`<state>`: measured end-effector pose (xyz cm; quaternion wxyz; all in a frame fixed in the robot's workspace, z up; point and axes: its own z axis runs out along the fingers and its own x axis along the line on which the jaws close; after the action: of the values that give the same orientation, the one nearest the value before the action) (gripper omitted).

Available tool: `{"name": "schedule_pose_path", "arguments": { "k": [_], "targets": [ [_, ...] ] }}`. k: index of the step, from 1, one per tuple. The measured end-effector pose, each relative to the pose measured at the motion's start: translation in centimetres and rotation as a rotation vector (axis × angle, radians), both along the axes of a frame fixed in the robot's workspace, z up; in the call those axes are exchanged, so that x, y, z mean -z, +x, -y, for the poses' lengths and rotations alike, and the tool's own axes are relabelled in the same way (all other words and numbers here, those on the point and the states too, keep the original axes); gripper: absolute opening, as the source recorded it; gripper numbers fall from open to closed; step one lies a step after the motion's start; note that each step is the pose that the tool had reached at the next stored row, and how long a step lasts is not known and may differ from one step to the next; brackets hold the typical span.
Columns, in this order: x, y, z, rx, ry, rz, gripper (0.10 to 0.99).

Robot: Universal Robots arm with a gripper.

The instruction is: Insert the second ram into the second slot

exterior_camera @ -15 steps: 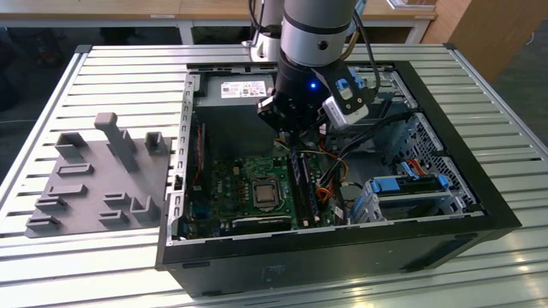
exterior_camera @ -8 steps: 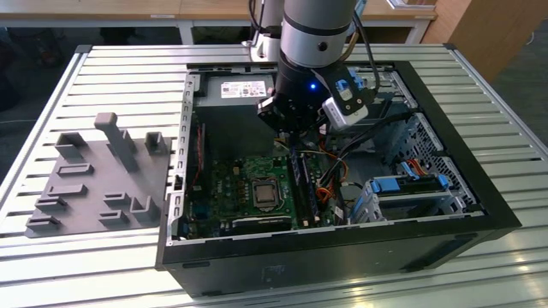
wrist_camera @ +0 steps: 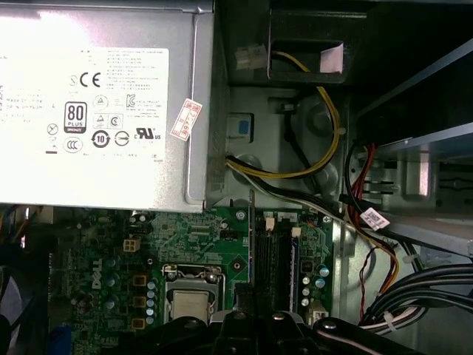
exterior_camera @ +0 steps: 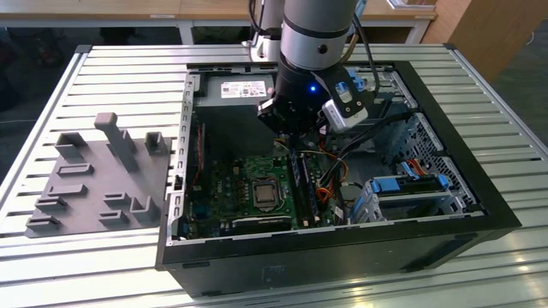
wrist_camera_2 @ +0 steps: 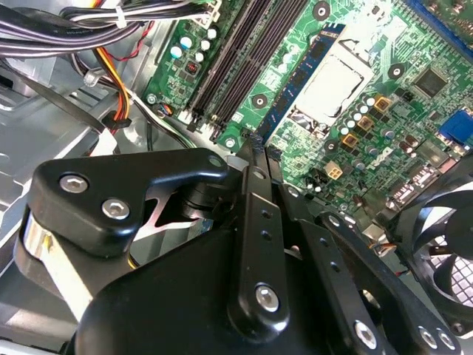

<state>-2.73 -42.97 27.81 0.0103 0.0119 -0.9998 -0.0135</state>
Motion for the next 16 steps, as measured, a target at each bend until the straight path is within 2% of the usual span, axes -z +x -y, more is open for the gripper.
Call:
{"name": "schedule_pose_path", "arguments": {
  "k": [8,12,16],
  "targets": [
    [0.15,-0.01,0.2,0.002,0.0,-0.0006,0.122],
    [0.22,-0.01,0.55,0.006,0.0,-0.001,0.122],
    [0.37,-0.01,0.63,0.035,-0.006,-0.0016,0.122]
  ]
}}
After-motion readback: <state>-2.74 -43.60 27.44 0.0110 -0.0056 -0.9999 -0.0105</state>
